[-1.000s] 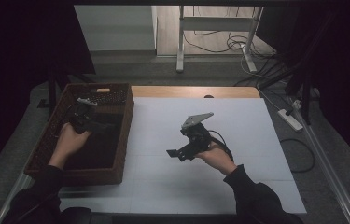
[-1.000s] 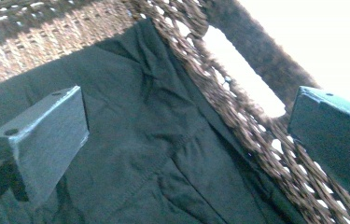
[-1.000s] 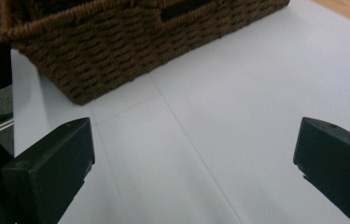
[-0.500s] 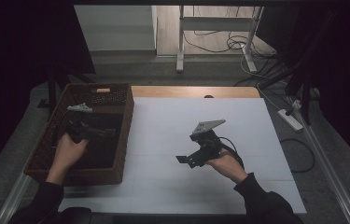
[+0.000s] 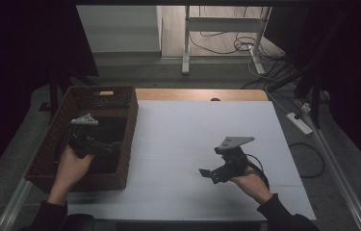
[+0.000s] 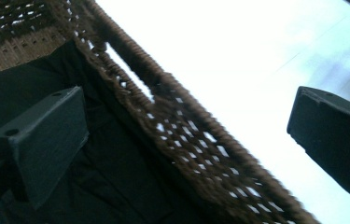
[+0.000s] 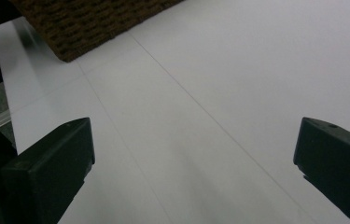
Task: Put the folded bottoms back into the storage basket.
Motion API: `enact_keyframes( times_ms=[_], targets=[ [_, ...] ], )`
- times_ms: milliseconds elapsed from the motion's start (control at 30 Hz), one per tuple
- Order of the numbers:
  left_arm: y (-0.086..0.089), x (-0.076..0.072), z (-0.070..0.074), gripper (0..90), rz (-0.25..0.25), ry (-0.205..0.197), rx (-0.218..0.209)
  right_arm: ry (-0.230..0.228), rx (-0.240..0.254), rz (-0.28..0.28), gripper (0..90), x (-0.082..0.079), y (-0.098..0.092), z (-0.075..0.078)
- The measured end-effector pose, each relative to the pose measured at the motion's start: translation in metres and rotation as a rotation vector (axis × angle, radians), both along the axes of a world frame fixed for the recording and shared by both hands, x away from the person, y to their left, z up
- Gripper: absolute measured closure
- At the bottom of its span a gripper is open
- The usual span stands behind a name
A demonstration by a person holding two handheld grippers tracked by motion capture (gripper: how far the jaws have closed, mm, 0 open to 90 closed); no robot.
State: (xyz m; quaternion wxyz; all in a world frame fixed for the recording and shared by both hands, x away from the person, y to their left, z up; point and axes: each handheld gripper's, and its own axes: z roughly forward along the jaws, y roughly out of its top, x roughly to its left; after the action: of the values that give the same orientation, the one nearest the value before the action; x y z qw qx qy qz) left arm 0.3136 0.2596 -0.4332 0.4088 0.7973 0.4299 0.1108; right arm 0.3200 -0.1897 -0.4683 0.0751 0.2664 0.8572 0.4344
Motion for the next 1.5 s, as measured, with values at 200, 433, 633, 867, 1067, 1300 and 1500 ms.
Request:
enact_keyframes(
  times_ms=[200, 433, 633, 867, 1067, 1300, 1500],
  targets=[
    [-0.011, -0.014, -0.001, 0.0, 0.001, -0.016, -0.001, -0.002, -0.001, -0.044, 0.0, -0.009, -0.02, -0.006],
    [-0.024, -0.029, 0.0, 0.0, -0.007, -0.048, 0.032, -0.008, -0.029, -0.077, 0.0, -0.019, -0.039, -0.013],
    [-0.03, -0.042, -0.005, 0.0, -0.009, -0.061, 0.006, 0.006, -0.005, -0.121, 0.0, -0.026, -0.055, -0.012],
    [-0.037, -0.057, -0.008, 0.0, -0.016, -0.073, 0.01, 0.016, 0.017, -0.167, 0.0, -0.038, -0.076, -0.01],
    [-0.038, -0.066, -0.011, 0.0, -0.02, -0.085, 0.012, 0.02, 0.027, -0.202, 0.0, -0.047, -0.094, -0.01],
    [-0.034, -0.08, -0.012, 0.0, -0.004, -0.106, 0.009, 0.019, 0.031, -0.24, 0.0, -0.059, -0.108, -0.01],
    [-0.027, -0.086, -0.018, 0.0, 0.018, -0.087, 0.0, 0.021, 0.029, -0.262, 0.0, -0.069, -0.119, -0.009]
  ],
)
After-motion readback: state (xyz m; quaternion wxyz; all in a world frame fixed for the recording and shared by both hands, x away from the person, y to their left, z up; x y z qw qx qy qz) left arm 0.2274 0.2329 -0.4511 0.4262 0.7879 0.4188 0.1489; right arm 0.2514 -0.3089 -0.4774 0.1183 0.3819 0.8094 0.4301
